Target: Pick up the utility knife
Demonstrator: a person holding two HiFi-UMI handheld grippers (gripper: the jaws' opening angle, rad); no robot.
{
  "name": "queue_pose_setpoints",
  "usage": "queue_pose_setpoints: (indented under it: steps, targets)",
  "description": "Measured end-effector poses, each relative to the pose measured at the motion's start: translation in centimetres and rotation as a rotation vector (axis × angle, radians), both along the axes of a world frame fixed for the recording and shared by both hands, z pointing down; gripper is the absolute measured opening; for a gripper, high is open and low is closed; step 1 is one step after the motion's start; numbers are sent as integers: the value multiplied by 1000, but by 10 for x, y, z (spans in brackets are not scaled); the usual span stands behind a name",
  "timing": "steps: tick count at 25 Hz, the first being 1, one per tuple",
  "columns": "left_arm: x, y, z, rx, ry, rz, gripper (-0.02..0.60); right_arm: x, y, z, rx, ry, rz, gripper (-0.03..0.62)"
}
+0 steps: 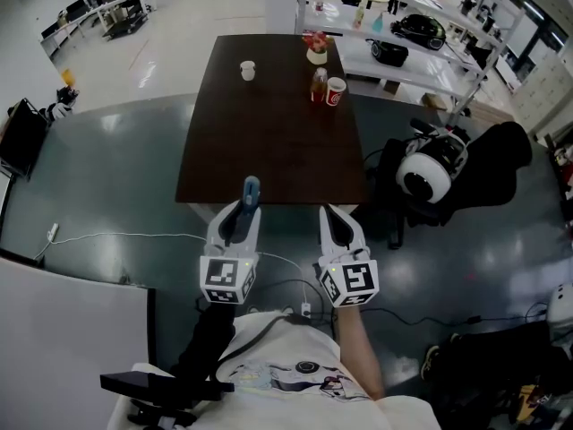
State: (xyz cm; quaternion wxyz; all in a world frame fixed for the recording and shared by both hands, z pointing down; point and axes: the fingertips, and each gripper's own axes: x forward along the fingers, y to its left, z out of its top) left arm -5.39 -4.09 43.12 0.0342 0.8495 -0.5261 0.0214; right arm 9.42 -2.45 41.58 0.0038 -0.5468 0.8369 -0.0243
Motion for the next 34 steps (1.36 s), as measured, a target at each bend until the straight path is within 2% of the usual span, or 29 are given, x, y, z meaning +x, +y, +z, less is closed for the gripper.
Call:
queue_pose_setpoints:
  steps: [12,34]
  targets:
    - [-2,1,4,-3,2,4,123,0,0,6,-15,32,16,-2]
    - [-2,-3,4,-13,-3,3,123,-3,-2,7,-20,24,13,-2]
